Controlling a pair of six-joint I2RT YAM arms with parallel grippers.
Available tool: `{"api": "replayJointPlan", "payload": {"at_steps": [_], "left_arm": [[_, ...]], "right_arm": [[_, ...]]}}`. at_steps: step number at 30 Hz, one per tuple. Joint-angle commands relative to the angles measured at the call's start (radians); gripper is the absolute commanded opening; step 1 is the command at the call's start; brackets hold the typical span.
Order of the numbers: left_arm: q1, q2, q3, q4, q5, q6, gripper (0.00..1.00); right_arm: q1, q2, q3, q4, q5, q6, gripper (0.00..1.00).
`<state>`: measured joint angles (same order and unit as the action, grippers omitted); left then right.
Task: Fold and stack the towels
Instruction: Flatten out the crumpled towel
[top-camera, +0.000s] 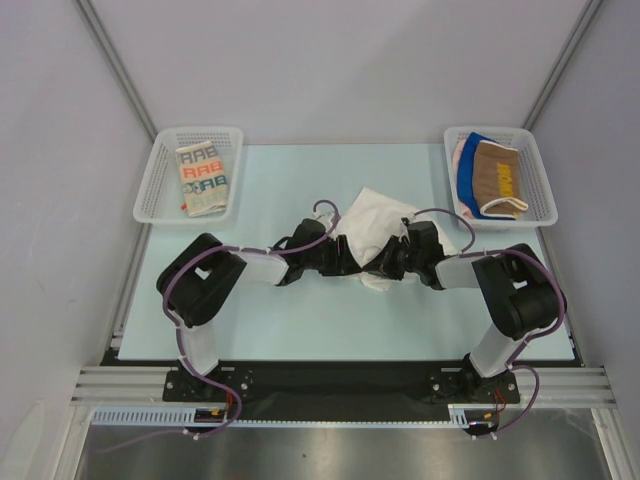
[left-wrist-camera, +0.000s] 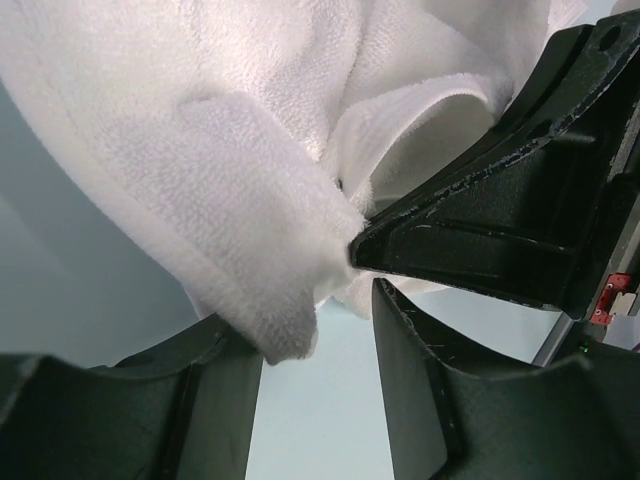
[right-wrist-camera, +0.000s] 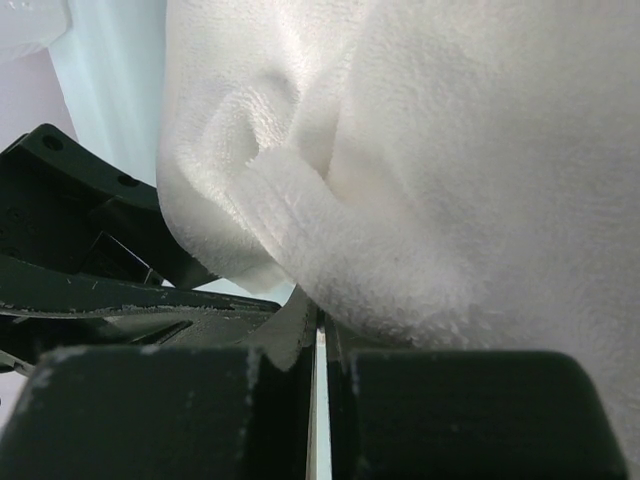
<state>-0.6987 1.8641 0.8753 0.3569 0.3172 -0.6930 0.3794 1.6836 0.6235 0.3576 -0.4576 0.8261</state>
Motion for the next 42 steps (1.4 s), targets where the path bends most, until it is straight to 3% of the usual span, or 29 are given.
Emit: {"api": "replayJointPlan", "payload": {"at_steps": [1, 20, 28, 37, 42], "left_arm": [[-0.007, -0.045, -0.009, 0.024, -0.018, -0.010, 0.50], [0.007, -0.072, -0.062, 0.017, -0.047, -0.063, 0.35], [0.016, -0.071, -0.044, 0.013, -0.036, -0.066, 0.22], [0.018, -0.100, -0.055, -0.002, -0.053, -0.065, 0.19], [0.021, -0.102, -0.055, -0.013, -0.067, -0.066, 0.01]], "right_arm": [[-0.002, 0.024, 0.016, -0.019, 0.059, -0.035, 0.00], [-0.002, 0.016, 0.010, -0.040, 0.096, -0.055, 0.00], [0.000, 0.014, 0.007, -0.048, 0.102, -0.065, 0.00], [-0.004, 0.019, 0.007, -0.049, 0.111, -0.068, 0.00], [-0.002, 0.015, 0.007, -0.051, 0.114, -0.077, 0.00]]}}
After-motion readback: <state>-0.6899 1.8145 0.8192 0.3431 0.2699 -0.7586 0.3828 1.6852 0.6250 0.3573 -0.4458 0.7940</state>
